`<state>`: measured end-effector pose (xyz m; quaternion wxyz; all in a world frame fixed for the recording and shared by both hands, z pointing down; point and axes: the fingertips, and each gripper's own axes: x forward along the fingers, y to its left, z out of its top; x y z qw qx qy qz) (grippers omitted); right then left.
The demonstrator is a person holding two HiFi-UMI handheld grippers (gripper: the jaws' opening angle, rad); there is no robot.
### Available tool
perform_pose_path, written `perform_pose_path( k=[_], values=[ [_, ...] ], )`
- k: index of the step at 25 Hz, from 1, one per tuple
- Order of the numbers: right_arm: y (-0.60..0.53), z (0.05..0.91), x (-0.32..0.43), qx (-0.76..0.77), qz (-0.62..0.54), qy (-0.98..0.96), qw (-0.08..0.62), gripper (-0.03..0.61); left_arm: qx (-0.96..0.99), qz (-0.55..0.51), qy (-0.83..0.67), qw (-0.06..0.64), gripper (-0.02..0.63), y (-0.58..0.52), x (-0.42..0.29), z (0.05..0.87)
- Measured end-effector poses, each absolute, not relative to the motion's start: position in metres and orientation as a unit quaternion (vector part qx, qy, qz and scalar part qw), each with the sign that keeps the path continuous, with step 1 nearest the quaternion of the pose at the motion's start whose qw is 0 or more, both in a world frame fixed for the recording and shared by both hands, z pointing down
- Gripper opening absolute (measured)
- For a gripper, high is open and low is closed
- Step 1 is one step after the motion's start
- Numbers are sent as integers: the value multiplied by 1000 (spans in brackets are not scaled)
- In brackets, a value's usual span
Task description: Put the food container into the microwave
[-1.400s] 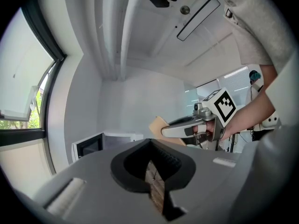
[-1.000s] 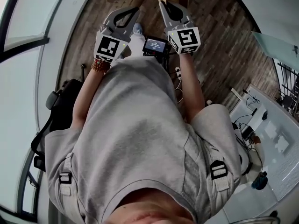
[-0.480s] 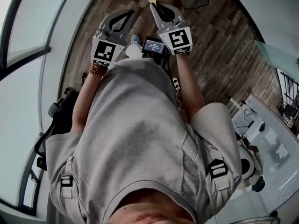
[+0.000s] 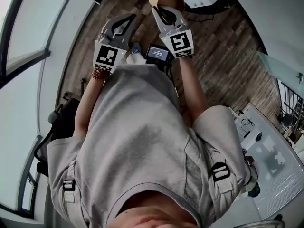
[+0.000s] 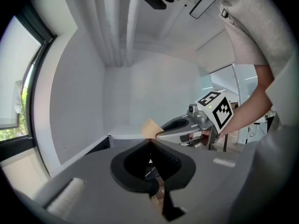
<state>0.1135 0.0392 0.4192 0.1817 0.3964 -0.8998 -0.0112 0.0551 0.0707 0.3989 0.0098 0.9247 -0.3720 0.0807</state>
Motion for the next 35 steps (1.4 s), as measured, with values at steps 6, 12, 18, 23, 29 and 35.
perform_pose_path(
  k=[6, 12, 18, 23, 29, 35],
  values=[
    [-4, 409, 110, 441, -35, -873, 203, 27, 939, 70, -336, 11, 2, 25, 44, 407],
    [-51, 391, 112, 469, -57, -849, 237, 26, 958, 52, -282, -5, 2, -28, 41, 397],
    [-67, 384, 113, 462, -95, -836, 280, 26, 962, 52, -267, 20, 2, -50, 42, 409],
    [-80, 394, 120, 467, -94, -832, 285, 27, 968, 55, -245, 13, 2, -53, 45, 421],
    [-98, 422, 105, 390, -150, -841, 344, 28, 972, 82, -221, 20, 2, -75, 48, 445],
    [-103, 466, 96, 280, -184, -848, 411, 28, 974, 101, -200, 2, 2, -84, 55, 453]
  ],
)
